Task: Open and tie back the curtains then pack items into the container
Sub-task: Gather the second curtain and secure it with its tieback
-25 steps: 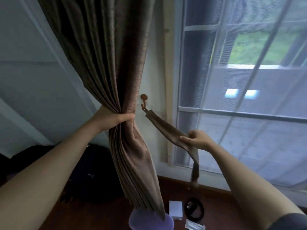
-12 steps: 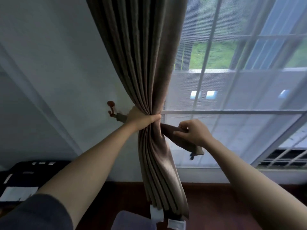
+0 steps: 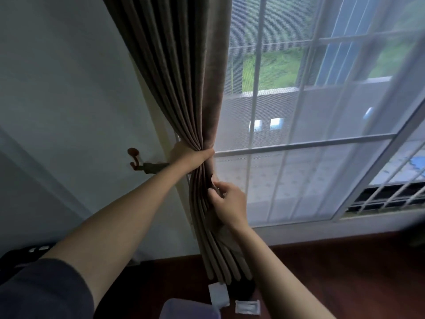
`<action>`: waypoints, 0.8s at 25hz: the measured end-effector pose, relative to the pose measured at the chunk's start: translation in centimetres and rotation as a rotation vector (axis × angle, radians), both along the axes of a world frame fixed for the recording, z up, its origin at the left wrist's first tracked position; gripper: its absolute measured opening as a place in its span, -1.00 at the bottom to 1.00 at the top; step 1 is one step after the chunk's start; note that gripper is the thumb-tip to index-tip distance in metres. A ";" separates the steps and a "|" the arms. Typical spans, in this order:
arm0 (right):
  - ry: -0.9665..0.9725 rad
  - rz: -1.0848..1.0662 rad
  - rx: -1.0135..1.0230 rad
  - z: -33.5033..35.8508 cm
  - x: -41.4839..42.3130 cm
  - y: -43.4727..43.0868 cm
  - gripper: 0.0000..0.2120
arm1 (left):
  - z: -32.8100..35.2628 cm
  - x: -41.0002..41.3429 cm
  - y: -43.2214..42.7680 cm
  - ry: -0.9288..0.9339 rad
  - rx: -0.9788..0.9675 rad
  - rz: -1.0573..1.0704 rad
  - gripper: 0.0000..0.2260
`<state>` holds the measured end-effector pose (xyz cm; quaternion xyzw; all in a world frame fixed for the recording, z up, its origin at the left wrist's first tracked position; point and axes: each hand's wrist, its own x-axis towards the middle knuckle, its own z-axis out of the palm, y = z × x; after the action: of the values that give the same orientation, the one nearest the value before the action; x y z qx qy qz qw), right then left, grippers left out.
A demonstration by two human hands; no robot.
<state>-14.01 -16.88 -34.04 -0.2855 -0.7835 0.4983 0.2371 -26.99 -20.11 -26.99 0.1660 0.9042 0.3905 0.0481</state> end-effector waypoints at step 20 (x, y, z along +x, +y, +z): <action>-0.035 0.302 -0.059 0.2 0.6 -3.9 -0.82 | 2.0 -2.9 -3.5 -0.256 0.074 0.093 -0.49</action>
<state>-13.42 -20.78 -33.87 -0.1798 -0.8067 0.5460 0.1372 -29.85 -23.62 -24.96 0.0743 0.8824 0.4435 0.1387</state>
